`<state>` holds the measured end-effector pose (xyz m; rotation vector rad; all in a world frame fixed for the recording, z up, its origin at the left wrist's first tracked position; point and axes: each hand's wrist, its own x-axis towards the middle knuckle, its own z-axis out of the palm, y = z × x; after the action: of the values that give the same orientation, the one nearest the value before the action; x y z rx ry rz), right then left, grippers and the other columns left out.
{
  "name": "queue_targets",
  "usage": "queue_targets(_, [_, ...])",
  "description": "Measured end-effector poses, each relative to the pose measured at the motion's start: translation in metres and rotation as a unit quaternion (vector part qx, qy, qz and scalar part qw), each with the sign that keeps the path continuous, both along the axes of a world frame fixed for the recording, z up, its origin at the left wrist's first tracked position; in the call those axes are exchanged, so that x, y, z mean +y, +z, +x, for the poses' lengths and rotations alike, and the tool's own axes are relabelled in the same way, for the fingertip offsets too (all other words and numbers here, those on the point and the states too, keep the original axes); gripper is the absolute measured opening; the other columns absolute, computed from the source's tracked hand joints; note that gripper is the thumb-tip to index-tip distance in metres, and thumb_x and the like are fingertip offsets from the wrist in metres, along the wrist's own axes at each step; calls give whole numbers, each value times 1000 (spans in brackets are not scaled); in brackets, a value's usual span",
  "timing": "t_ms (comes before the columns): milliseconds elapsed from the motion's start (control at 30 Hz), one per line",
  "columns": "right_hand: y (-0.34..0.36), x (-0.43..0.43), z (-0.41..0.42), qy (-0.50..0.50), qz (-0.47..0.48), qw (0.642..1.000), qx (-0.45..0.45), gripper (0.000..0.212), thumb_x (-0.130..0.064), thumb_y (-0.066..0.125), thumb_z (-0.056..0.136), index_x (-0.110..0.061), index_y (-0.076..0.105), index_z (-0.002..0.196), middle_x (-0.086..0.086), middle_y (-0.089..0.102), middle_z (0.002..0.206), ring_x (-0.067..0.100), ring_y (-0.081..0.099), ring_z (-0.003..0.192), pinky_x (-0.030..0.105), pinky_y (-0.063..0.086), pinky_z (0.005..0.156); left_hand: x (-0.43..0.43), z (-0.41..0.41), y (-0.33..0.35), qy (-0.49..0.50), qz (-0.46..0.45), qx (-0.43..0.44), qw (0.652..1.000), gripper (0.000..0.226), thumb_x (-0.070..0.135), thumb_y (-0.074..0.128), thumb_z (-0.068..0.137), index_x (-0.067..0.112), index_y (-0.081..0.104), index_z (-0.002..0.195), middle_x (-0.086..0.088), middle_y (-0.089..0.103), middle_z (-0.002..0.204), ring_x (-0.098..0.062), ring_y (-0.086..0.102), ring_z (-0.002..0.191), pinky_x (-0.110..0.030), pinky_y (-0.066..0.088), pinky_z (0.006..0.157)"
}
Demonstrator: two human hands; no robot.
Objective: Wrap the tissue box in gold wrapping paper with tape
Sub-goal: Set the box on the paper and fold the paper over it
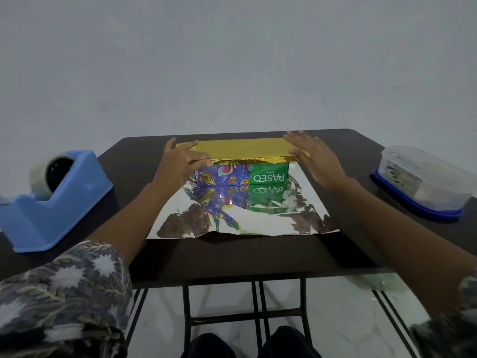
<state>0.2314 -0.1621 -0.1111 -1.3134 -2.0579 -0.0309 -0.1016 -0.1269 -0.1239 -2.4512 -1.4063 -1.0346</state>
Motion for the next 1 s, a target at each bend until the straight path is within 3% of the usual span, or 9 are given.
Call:
queue_targets(167, [-9,17,-18,29,-75,997,-9,38,-28,43,98,-17,51,134,-3,43,145,17,22,143,35,7,114,-4,-1,4,9,0,64,998,38,43,47,90,19,74,102,1,67,117,-19,47,129,-47,11,113])
queue_targets(333, [-12,14,-21,30,-76,996,39,37,-25,46,97,-14,54,131,-1,46,142,16,27,141,31,8,113,-6,1,8,0,-12,27,1000,24,30,60,90,17,73,106,-2,66,120,-18,47,130,-42,13,113])
queue_targets(567, [-14,15,-21,37,-60,996,55,36,-21,52,94,-10,57,128,4,50,138,21,36,137,35,10,115,-3,7,13,22,-43,-8,999,51,54,57,83,22,63,122,-3,56,135,-16,41,134,-43,17,114])
queue_targets(633, [-14,16,-21,37,-60,996,55,35,-21,53,94,-11,58,127,4,51,137,22,38,136,36,11,114,-9,15,17,10,-43,-8,999,51,52,61,82,22,63,123,-5,55,136,-16,39,134,-43,16,114])
queue_targets(800, [-15,15,-24,26,-50,997,48,34,-20,54,94,-9,59,126,5,53,135,22,39,135,36,12,114,-27,47,22,-6,-58,65,996,49,39,64,85,20,56,130,-5,52,139,-17,39,135,-37,12,113])
queue_targets(1000, [-12,14,-25,19,-59,997,47,35,-20,53,94,-10,58,127,5,53,136,23,39,135,36,14,114,-33,104,27,-9,-83,132,988,62,41,61,87,23,40,142,-2,47,143,-22,42,131,-37,22,110])
